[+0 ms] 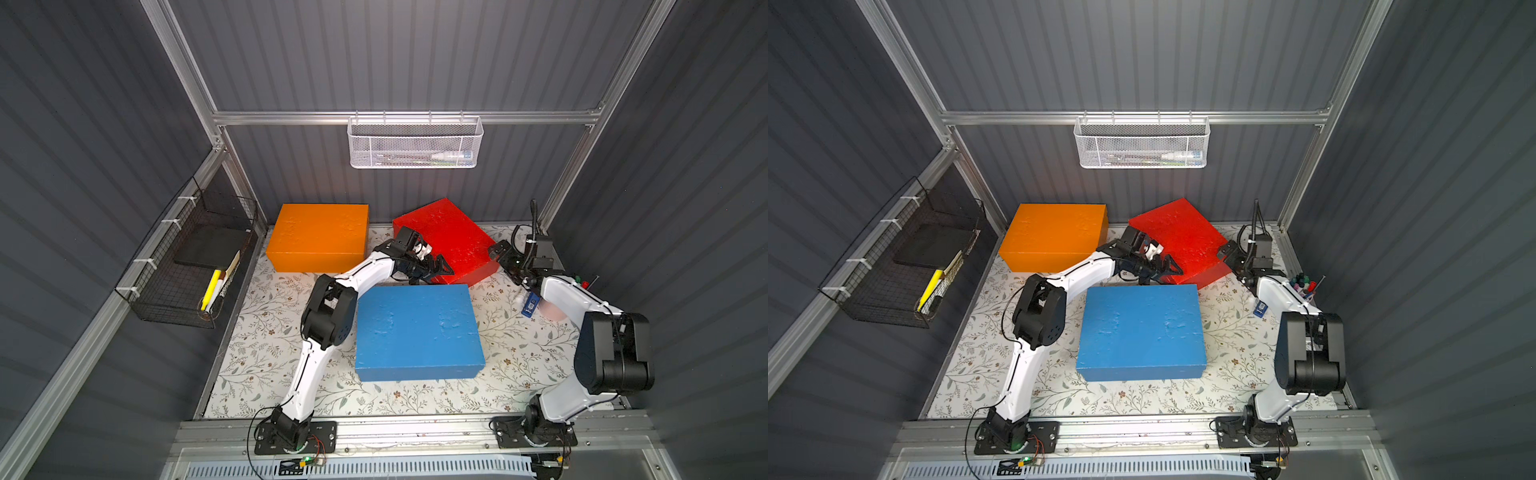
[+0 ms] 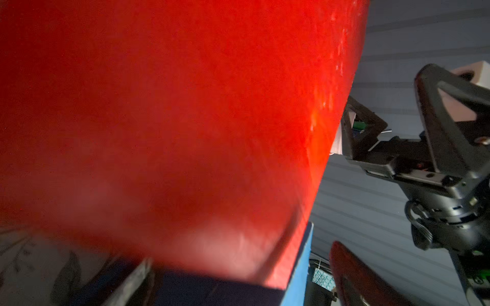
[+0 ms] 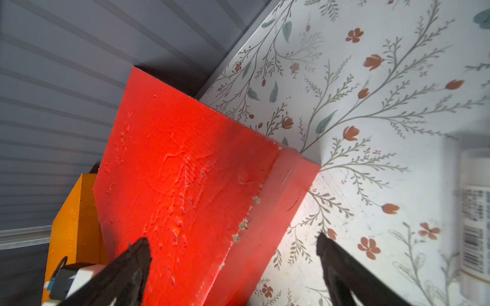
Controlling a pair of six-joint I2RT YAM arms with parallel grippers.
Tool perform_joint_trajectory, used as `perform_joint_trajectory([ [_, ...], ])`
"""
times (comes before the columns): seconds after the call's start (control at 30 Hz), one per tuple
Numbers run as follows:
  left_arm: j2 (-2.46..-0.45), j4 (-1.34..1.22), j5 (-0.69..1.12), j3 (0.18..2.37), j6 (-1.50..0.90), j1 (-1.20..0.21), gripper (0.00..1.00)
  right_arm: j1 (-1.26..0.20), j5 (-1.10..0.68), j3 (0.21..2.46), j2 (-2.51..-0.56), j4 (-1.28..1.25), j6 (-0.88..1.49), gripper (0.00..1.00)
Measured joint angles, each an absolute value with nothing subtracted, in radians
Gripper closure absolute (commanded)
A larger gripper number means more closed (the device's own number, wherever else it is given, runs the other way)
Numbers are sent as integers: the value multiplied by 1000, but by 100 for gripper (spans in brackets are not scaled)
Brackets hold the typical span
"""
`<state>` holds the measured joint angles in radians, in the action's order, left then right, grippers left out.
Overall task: Stack the shoeboxes
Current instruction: Adjust the shoebox at the center of the board.
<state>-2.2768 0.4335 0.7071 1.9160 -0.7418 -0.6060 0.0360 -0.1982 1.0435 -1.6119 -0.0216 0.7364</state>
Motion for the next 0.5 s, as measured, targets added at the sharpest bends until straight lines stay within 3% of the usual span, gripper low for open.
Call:
perform_joint_trajectory([
  [0.3, -2007, 477, 545, 1802, -573, -596, 1, 36, -178, 1044, -1607, 6, 714, 1],
  [0.5, -1979, 478, 495, 1775, -495, -579, 1, 35, -131, 1026, -1561, 19, 698, 1],
])
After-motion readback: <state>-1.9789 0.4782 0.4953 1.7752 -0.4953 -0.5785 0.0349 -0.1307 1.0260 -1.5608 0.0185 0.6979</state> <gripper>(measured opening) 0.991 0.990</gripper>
